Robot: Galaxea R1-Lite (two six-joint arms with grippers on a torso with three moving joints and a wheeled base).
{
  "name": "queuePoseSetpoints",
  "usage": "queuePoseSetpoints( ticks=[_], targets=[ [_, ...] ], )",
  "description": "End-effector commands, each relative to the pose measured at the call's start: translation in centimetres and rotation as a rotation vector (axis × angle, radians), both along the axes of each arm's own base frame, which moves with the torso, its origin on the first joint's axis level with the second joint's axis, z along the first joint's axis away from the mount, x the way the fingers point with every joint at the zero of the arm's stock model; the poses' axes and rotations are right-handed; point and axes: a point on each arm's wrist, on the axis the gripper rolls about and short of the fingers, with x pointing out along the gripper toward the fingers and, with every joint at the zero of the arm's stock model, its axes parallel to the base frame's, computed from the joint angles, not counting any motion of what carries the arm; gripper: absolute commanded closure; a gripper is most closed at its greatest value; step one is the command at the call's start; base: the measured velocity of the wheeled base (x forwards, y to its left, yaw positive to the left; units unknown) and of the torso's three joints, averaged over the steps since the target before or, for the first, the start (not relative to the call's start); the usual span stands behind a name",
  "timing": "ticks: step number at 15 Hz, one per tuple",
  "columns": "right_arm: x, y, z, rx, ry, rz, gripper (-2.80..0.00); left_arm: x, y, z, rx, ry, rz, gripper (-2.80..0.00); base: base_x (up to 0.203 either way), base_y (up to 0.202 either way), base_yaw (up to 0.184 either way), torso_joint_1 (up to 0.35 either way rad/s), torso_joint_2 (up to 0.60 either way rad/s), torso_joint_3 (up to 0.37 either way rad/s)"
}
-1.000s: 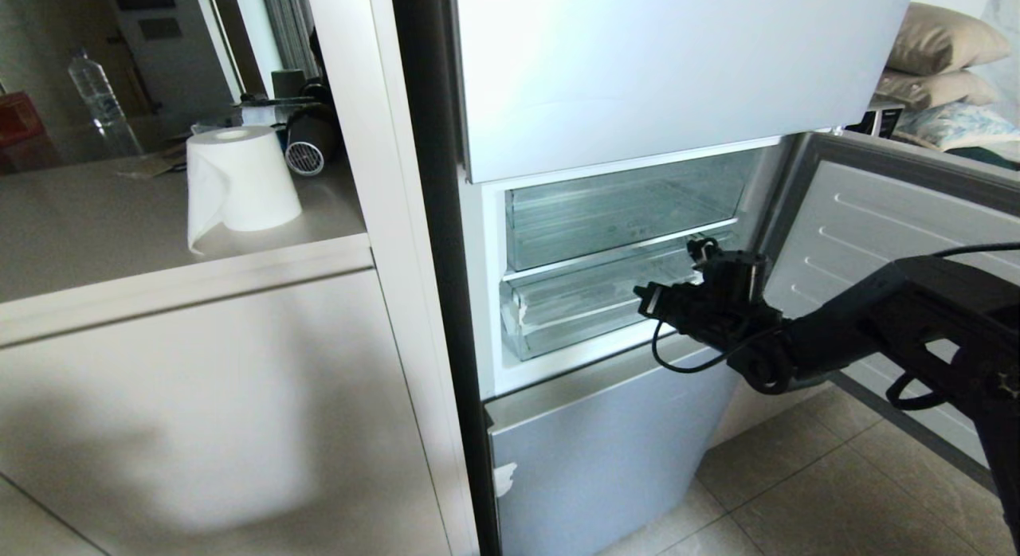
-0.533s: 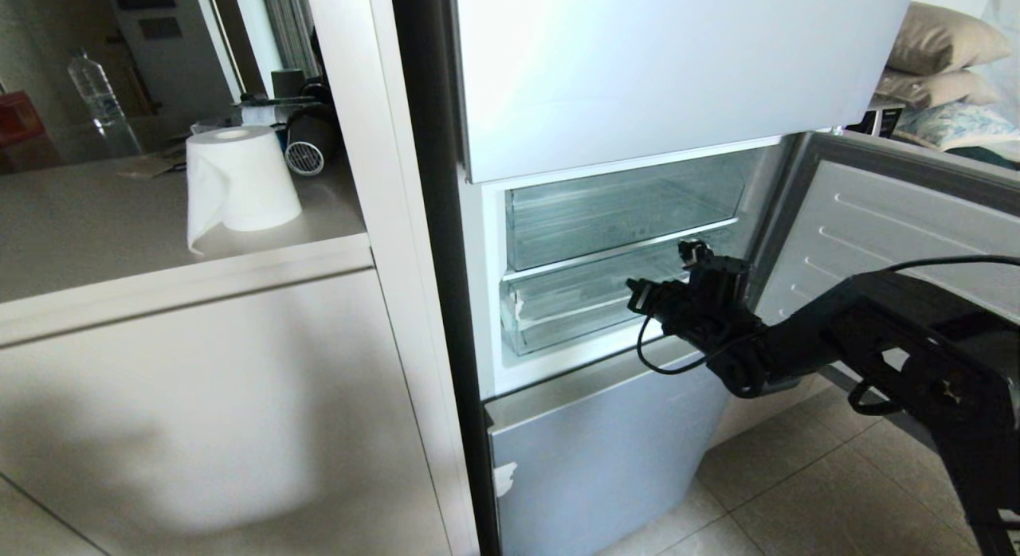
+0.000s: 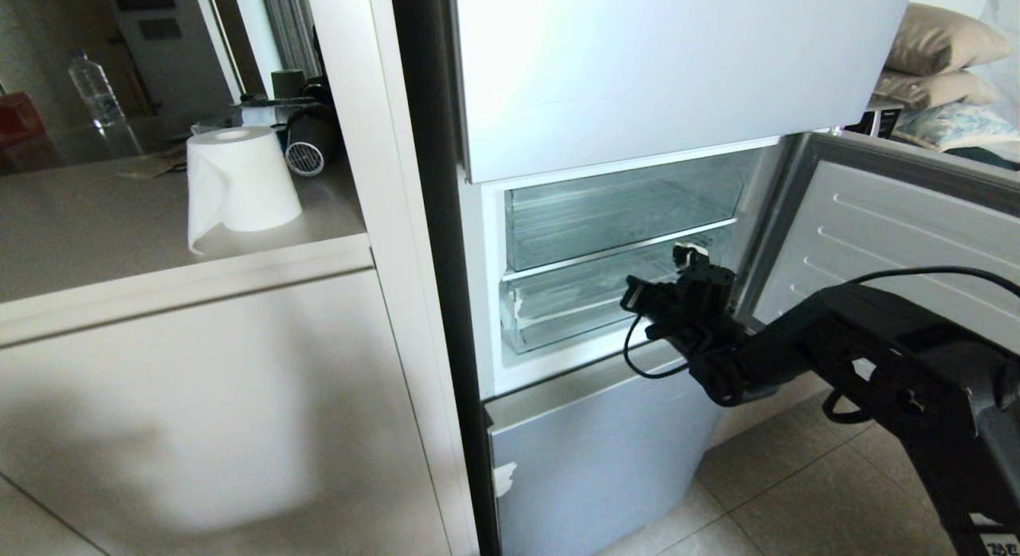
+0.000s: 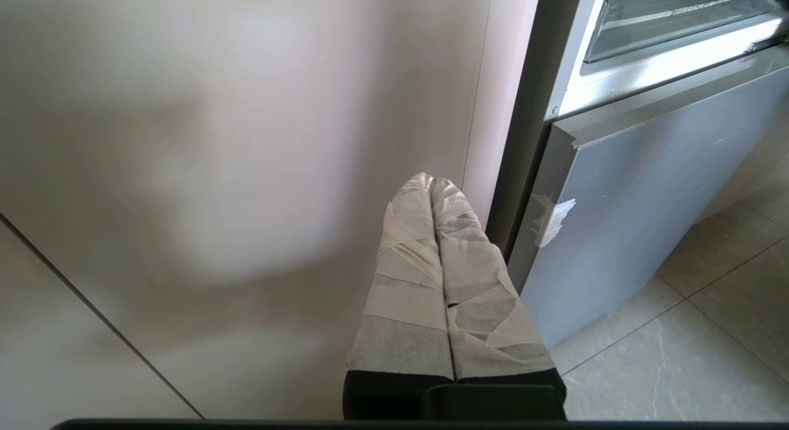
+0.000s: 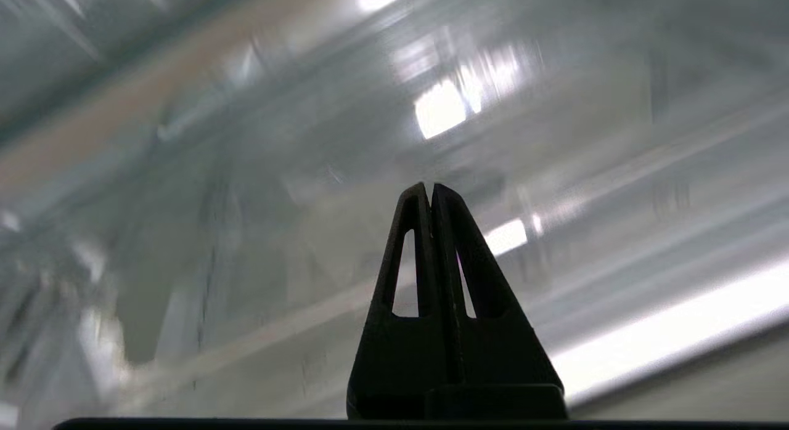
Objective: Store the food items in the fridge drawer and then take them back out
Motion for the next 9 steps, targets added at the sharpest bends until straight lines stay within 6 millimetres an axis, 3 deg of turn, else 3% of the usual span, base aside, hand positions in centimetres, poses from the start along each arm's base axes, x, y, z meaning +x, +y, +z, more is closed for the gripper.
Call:
queuePoseSetpoints(
  ticks=[1, 3, 4, 5, 9],
  targets=[
    [-1.7, -0.6, 1.1, 0.005, 0.009, 0.003, 0.0, 0.0, 0.0, 0.0, 0.0, 0.001, 0.0, 0.0, 0.0, 0.0, 0.0, 0.0, 0.0, 0.0],
    [-3.7, -2.4, 1.6, 0.014, 0.027, 0.013, 0.0, 0.0, 0.0, 0.0, 0.0, 0.001, 0.0, 0.0, 0.0, 0.0, 0.0, 0.0, 0.0, 0.0],
    [-4.1, -4.3, 1.9, 0.019, 0.029, 0.026, 0.0, 0.0, 0.0, 0.0, 0.0, 0.001, 0.0, 0.0, 0.0, 0.0, 0.0, 0.0, 0.0, 0.0],
    [-4.0, -6.1, 1.9, 0.023, 0.029, 0.049, 0.0, 0.0, 0.0, 0.0, 0.0, 0.001, 0.0, 0.0, 0.0, 0.0, 0.0, 0.0, 0.0, 0.0],
    [-1.0, -8.9, -1.6, 0.026, 0.047, 0.044, 0.0, 0.0, 0.0, 0.0, 0.0, 0.001, 0.0, 0.0, 0.0, 0.0, 0.0, 0.0, 0.0, 0.0]
  ],
)
